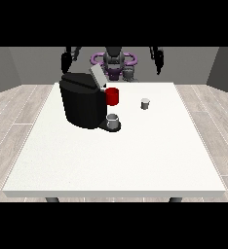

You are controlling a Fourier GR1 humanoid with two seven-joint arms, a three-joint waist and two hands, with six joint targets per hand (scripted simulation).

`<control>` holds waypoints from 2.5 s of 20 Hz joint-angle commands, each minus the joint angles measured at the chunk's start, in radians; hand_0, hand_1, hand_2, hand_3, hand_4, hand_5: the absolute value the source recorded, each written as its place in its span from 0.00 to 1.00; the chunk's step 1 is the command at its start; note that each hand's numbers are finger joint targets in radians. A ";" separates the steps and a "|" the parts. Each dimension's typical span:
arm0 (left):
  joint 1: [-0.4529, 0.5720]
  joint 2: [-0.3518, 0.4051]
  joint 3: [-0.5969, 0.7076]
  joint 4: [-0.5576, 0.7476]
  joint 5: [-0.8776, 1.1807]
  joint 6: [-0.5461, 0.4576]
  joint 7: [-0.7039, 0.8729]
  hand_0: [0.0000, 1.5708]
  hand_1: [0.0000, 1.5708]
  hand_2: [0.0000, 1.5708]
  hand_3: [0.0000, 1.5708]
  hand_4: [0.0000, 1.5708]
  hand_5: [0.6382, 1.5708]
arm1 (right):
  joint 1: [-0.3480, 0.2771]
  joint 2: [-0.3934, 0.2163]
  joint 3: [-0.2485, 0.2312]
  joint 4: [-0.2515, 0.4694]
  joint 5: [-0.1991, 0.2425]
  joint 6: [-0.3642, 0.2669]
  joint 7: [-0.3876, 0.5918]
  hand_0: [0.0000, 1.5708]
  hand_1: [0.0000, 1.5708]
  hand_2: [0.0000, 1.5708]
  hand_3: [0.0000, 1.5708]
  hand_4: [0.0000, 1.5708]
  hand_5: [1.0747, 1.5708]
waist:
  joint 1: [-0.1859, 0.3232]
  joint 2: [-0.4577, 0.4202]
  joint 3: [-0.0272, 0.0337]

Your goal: Insert the coffee pod into the coffee machine and close the lid

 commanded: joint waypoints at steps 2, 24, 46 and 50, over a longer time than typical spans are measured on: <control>-0.008 -0.043 -0.045 0.032 -0.019 -0.009 -0.054 0.00 0.00 0.00 0.00 0.42 1.00 | 0.009 0.010 0.002 0.015 -0.015 0.019 -0.001 0.00 0.00 0.00 0.00 0.21 1.00 | -0.003 0.007 -0.0250; -0.324 0.237 0.049 0.403 -0.273 -0.034 -0.047 0.00 0.00 0.00 0.00 0.00 1.00 | -0.097 0.082 0.057 0.043 0.001 0.055 -0.242 0.00 0.00 0.00 0.00 0.25 1.00 | -0.137 0.236 -0.0253; -0.555 0.286 0.015 0.843 -0.479 -0.053 -0.124 0.00 0.00 0.00 0.00 0.00 1.00 | -0.240 0.035 -0.023 0.166 0.027 0.013 -0.231 0.00 0.00 0.00 0.00 0.16 1.00 | -0.154 0.379 -0.0253; -0.604 0.309 0.046 0.858 -0.441 -0.147 -0.127 0.00 0.00 0.20 0.00 0.00 1.00 | -0.224 0.072 -0.016 0.215 0.036 -0.012 -0.278 0.00 0.00 0.00 0.00 0.24 1.00 | -0.147 0.364 -0.0252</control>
